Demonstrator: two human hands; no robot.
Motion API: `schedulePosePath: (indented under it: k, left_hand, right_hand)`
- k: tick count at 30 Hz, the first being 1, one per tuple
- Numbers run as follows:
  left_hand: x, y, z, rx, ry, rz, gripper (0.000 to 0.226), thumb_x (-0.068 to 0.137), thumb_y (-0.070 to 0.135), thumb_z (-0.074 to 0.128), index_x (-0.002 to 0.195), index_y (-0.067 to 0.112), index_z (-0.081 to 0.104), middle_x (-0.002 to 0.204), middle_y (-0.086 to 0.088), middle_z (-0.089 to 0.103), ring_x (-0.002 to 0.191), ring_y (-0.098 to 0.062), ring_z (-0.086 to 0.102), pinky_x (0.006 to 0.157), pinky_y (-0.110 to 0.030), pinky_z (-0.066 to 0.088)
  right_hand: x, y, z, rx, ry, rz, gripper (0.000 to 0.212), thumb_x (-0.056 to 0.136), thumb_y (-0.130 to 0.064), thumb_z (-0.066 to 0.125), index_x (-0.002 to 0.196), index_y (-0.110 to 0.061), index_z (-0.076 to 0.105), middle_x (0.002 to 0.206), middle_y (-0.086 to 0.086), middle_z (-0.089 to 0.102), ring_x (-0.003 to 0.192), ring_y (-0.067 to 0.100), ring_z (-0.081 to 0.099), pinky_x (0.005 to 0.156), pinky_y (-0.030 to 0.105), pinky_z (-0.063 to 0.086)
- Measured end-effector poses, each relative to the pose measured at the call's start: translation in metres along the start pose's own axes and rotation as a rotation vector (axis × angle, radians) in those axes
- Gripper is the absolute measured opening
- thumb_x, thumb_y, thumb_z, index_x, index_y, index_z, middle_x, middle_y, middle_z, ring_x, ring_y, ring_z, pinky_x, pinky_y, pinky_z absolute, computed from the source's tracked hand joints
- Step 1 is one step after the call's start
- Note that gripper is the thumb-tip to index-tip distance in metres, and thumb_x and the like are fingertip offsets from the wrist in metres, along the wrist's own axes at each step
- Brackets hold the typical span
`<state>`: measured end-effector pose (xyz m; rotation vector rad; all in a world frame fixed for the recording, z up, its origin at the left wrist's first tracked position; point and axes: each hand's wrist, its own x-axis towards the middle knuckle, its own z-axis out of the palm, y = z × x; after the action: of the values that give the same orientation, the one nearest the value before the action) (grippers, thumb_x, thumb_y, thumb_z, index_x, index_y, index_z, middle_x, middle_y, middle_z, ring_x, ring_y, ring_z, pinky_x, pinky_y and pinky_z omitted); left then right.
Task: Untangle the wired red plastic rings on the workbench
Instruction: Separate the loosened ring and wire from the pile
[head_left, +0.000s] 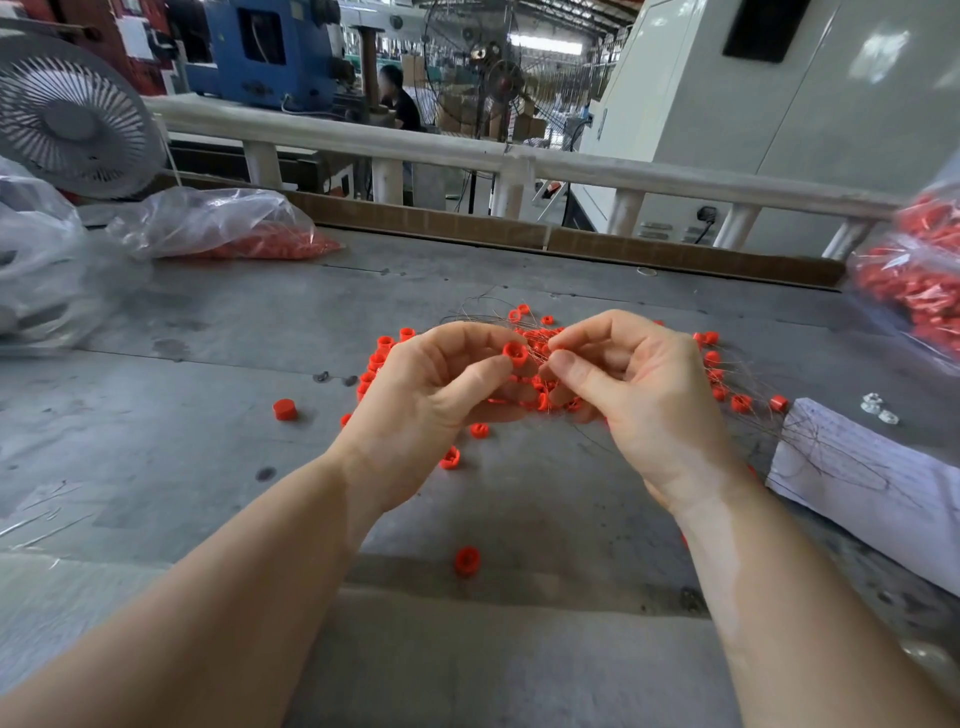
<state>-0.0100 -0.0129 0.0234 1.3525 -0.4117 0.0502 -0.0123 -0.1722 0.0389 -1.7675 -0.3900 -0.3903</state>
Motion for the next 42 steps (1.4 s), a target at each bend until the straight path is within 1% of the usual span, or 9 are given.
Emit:
schedulePosePath:
  k: [5, 10, 13, 20, 26, 31, 36, 40, 42]
  left_hand:
    - [0.0011, 0.0, -0.0025, -0.037, 0.003, -0.001, 0.02, 0.092, 0.002, 0.053, 0.088, 0.014, 0.069, 0.082, -0.003, 0.073, 0.074, -0.013, 0.069, 0.067, -0.023, 0.056]
    - [0.0008, -0.0007, -0.003, -0.057, -0.001, -0.008, 0.024, 0.089, 0.005, 0.056, 0.082, 0.02, 0.074, 0.083, -0.003, 0.073, 0.074, -0.012, 0.069, 0.065, -0.022, 0.055]
    - [0.0002, 0.0006, -0.0036, -0.089, -0.015, -0.024, 0.015, 0.076, 0.02, 0.061, 0.082, 0.022, 0.075, 0.082, -0.002, 0.073, 0.074, -0.011, 0.069, 0.066, -0.023, 0.056]
    - [0.0002, 0.0012, -0.0041, -0.165, -0.029, -0.064, 0.018, 0.073, 0.019, 0.061, 0.088, 0.015, 0.07, 0.074, -0.002, 0.071, 0.069, -0.01, 0.068, 0.064, -0.022, 0.056]
    - [0.001, 0.0008, -0.0046, -0.225, -0.039, -0.107, 0.017, 0.076, 0.016, 0.06, 0.089, 0.011, 0.07, 0.078, -0.004, 0.071, 0.072, -0.01, 0.068, 0.065, -0.021, 0.056]
    - [0.0011, 0.0014, -0.0036, -0.265, -0.032, -0.127, 0.017, 0.075, 0.015, 0.06, 0.089, 0.009, 0.069, 0.076, -0.004, 0.071, 0.071, -0.009, 0.068, 0.063, -0.019, 0.055]
    - [-0.0001, 0.0028, -0.0024, -0.252, -0.043, -0.098, 0.017, 0.074, 0.014, 0.06, 0.085, 0.011, 0.072, 0.077, -0.006, 0.072, 0.07, -0.01, 0.069, 0.067, -0.019, 0.055]
    - [-0.0012, 0.0037, -0.0014, -0.201, -0.037, -0.049, 0.018, 0.074, 0.016, 0.059, 0.086, 0.011, 0.071, 0.079, -0.005, 0.073, 0.071, -0.011, 0.069, 0.067, -0.017, 0.054]
    - [-0.0012, 0.0031, -0.0019, -0.16, -0.024, -0.032, 0.02, 0.075, 0.018, 0.059, 0.09, 0.01, 0.07, 0.082, -0.007, 0.073, 0.074, -0.013, 0.07, 0.069, -0.019, 0.054]
  right_hand:
    - [-0.0012, -0.0032, 0.0027, -0.067, -0.029, -0.067, 0.024, 0.081, -0.001, 0.068, 0.075, -0.024, 0.066, 0.068, -0.002, 0.067, 0.061, 0.006, 0.06, 0.056, 0.017, 0.047]
    - [-0.0036, -0.0049, 0.0026, -0.129, -0.028, -0.118, 0.025, 0.084, -0.001, 0.065, 0.078, -0.026, 0.066, 0.072, 0.004, 0.066, 0.065, 0.02, 0.059, 0.061, 0.027, 0.048]
    - [-0.0038, -0.0048, 0.0029, -0.13, -0.032, -0.117, 0.025, 0.084, -0.001, 0.065, 0.077, -0.025, 0.066, 0.071, 0.005, 0.065, 0.064, 0.019, 0.058, 0.06, 0.028, 0.047]
    - [-0.0032, -0.0028, 0.0031, -0.132, -0.036, -0.106, 0.022, 0.084, -0.001, 0.065, 0.078, -0.022, 0.067, 0.074, 0.004, 0.068, 0.072, 0.022, 0.061, 0.066, 0.033, 0.05]
    - [-0.0041, -0.0035, 0.0034, -0.123, -0.057, -0.082, 0.024, 0.084, -0.001, 0.065, 0.079, -0.023, 0.067, 0.076, 0.002, 0.069, 0.07, 0.014, 0.064, 0.065, 0.026, 0.053]
    - [-0.0038, -0.0042, 0.0041, -0.051, -0.05, -0.024, 0.02, 0.084, -0.001, 0.065, 0.08, -0.021, 0.066, 0.074, 0.006, 0.07, 0.062, 0.011, 0.063, 0.054, 0.013, 0.044]
    - [-0.0027, -0.0019, 0.0036, -0.015, -0.034, -0.006, 0.02, 0.083, -0.002, 0.066, 0.076, -0.021, 0.065, 0.069, 0.006, 0.069, 0.058, 0.033, 0.061, 0.046, 0.021, 0.045]
    - [-0.0034, -0.0018, 0.0053, -0.01, -0.044, -0.044, 0.023, 0.084, 0.0, 0.065, 0.075, -0.021, 0.065, 0.065, 0.003, 0.068, 0.054, 0.022, 0.058, 0.046, 0.022, 0.045]
    - [-0.0041, -0.0006, 0.0077, -0.052, -0.043, -0.081, 0.027, 0.084, 0.001, 0.064, 0.075, -0.024, 0.064, 0.064, 0.001, 0.067, 0.054, 0.025, 0.058, 0.047, 0.025, 0.045]
